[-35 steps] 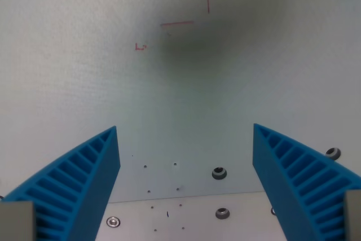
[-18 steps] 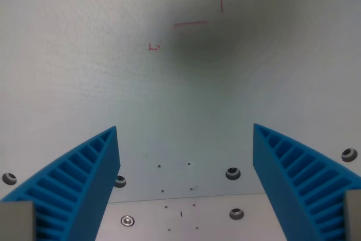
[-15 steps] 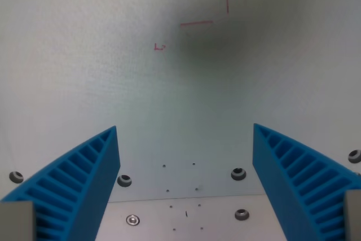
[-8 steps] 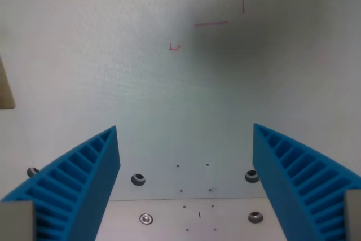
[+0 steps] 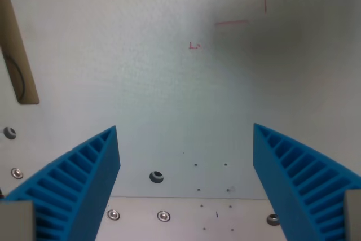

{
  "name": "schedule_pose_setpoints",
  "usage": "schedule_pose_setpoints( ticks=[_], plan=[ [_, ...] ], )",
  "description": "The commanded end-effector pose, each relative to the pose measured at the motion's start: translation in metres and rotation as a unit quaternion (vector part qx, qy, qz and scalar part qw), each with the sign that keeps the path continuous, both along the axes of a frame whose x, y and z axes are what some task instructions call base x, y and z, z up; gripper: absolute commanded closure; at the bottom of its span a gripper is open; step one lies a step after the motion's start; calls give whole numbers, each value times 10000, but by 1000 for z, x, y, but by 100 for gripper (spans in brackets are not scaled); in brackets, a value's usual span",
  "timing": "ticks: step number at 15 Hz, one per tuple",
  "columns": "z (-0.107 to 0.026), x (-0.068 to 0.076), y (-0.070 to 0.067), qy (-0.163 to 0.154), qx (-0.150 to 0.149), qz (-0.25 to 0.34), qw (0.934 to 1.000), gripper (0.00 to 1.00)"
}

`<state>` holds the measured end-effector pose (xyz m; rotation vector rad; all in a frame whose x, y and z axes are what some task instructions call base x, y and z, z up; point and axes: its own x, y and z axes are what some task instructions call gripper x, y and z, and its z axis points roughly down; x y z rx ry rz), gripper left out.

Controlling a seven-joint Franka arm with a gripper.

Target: Rotate around base positive x

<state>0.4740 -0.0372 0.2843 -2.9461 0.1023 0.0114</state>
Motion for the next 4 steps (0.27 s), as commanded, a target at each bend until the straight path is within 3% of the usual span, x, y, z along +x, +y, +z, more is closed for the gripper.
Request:
schedule_pose_setpoints(
  ticks=[1,4],
  plan=[
    [3,1,-6,47,1121,119,9936,0],
    [3,1,-6,49,1295,118,9915,0]
  ],
)
